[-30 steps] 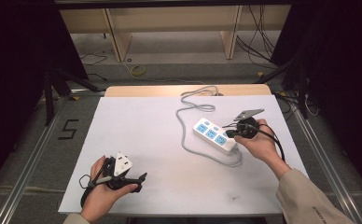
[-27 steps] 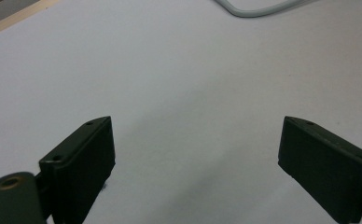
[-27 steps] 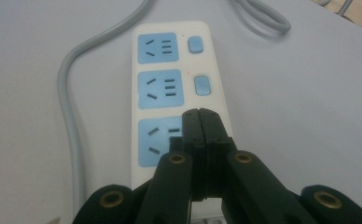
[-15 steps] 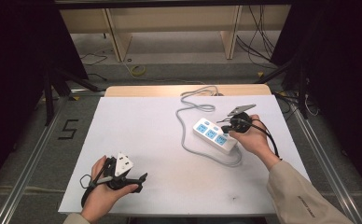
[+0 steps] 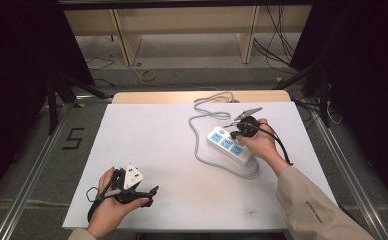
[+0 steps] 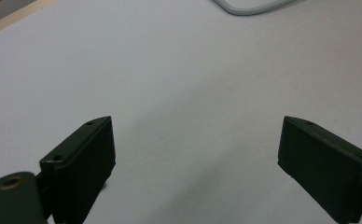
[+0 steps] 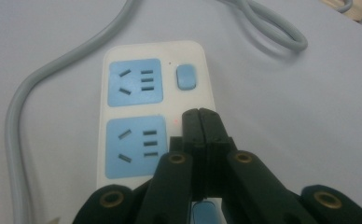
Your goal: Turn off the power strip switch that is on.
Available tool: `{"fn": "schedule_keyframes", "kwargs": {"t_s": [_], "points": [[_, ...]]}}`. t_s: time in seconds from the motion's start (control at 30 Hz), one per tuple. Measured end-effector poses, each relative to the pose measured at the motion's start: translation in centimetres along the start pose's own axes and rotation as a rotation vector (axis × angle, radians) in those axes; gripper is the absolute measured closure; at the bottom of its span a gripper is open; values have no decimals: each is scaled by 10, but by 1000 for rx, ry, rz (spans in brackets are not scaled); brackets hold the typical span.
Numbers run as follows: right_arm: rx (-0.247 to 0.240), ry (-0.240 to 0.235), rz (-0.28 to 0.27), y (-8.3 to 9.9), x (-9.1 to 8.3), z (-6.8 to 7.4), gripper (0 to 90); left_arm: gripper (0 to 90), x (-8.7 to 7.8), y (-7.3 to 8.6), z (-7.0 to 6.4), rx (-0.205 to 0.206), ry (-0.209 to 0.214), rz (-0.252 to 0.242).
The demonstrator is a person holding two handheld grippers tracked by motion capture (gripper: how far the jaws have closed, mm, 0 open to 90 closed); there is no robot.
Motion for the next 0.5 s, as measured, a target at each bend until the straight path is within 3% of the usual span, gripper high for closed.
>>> {"fn": "schedule_keyframes", "kwargs": {"t_s": [0.5], "points": [[-10, -11, 30, -7, 8, 3, 900, 107, -1, 0, -1, 5, 2, 3]]}}
Point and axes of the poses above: each handheld gripper's, and its own axes: x roughly forward along the jaws, y roughly out of its underside, z roughly to its left, the point moved 7 cm from there along x, roughly forward along the jaws, and after that the axes turned 9 degrees about y, right-handed, at the moved point
